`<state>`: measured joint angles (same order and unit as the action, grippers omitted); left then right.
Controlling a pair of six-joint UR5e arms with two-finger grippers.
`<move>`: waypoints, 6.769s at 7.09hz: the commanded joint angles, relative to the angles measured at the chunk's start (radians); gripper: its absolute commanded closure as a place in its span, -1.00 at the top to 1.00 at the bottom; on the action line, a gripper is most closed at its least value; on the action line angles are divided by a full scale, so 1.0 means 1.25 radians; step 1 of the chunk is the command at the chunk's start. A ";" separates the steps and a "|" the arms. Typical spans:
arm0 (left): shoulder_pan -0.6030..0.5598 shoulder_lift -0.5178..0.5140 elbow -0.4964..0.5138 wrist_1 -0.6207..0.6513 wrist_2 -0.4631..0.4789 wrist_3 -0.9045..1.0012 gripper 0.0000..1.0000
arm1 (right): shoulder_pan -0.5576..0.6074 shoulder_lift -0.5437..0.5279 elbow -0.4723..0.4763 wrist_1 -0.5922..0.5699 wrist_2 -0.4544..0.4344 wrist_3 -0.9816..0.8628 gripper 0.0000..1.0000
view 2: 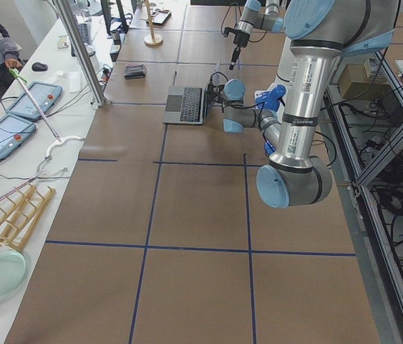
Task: Close laptop
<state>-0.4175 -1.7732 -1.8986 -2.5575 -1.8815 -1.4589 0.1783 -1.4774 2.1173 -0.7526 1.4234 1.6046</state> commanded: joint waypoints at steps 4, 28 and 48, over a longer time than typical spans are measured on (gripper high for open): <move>-0.003 -0.004 -0.005 -0.001 0.001 -0.026 -0.97 | 0.028 0.032 -0.015 -0.065 -0.022 0.000 -0.99; -0.203 -0.313 0.424 0.177 -0.069 0.061 0.98 | 0.344 0.352 -0.437 -0.341 0.247 -0.020 1.00; -0.902 0.253 0.124 0.934 -0.367 1.279 0.99 | 1.021 -0.235 -0.189 -0.697 0.717 -1.293 1.00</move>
<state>-1.5469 -1.4620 -1.7434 -1.3896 -2.3421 0.1368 1.4541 -1.7610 1.8806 -1.6260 2.3187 -0.0112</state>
